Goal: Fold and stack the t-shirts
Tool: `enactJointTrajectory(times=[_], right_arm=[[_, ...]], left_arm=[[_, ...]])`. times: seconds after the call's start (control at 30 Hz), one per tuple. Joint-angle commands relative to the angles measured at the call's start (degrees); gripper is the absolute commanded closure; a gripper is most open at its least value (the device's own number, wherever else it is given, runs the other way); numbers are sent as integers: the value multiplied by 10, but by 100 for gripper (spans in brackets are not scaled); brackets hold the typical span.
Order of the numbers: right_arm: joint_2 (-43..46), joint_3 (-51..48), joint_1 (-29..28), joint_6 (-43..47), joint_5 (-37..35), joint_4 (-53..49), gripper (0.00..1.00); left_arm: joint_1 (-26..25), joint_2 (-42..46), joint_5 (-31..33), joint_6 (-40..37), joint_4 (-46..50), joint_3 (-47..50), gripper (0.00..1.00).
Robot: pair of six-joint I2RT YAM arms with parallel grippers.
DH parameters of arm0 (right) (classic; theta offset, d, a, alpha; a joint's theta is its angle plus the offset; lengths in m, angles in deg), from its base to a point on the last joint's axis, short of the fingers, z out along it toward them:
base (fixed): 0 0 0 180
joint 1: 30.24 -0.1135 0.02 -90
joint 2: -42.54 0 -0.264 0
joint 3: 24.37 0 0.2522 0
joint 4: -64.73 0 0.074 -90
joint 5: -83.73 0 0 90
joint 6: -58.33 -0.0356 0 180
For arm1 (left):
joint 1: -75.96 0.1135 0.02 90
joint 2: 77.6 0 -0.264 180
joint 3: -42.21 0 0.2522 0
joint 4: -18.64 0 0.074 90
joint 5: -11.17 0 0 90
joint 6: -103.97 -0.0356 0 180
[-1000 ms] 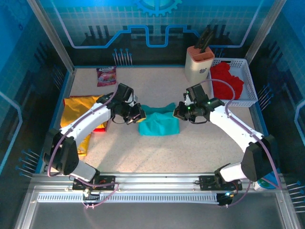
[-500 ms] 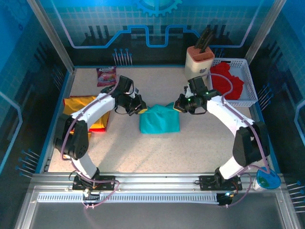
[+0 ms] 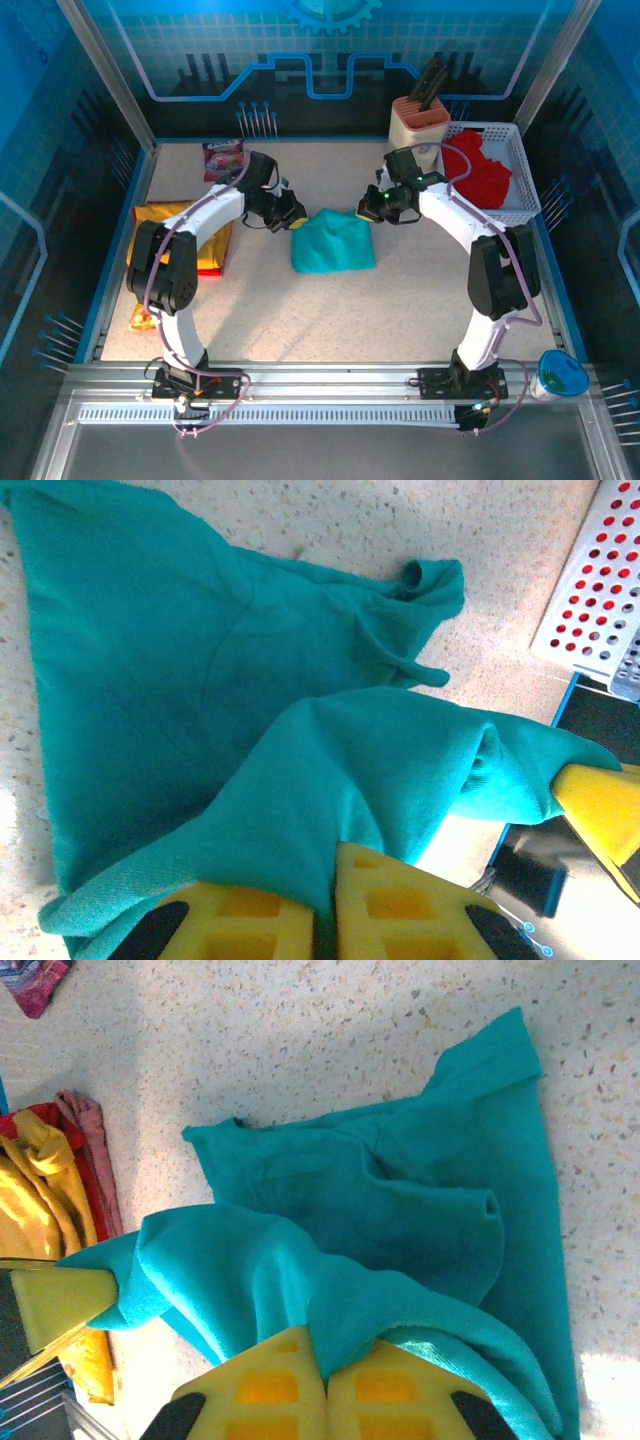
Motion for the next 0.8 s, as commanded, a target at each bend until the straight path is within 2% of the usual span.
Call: enactJointTrajectory(times=[0.0, 0.17, 0.23, 0.27, 0.3, 0.33, 0.37, 0.43, 0.6, 0.77], right_arm=[[-24, 29, 7, 15, 10, 8, 100], [-58, 52, 9, 19, 13, 27, 98], [-80, 64, 11, 21, 12, 44, 90], [-91, 71, 13, 22, 10, 49, 81], [-105, 83, 14, 21, 10, 53, 66], [-119, 93, 16, 20, 12, 60, 45], [-128, 101, 18, 20, 15, 67, 30], [-142, 120, 23, 23, 17, 64, 17], [-76, 78, 17, 33, -2, 67, 9], [-24, 16, 14, -1, 25, 111, 10]], left_arm=[[13, -18, -19, -16, -21, -19, 86], [24, -46, -22, -23, -43, -33, 80], [30, -67, -20, -31, -49, -46, 71], [33, -77, -17, -34, -57, -50, 62], [38, -91, -16, -37, -68, -57, 53], [44, -105, -15, -39, -75, -66, 49], [51, -113, -16, -41, -81, -73, 45], [65, -120, -8, -44, -86, -83, 41], [74, -44, 31, -53, -54, -63, 40], [41, 29, 29, -8, -75, -9, 43]])
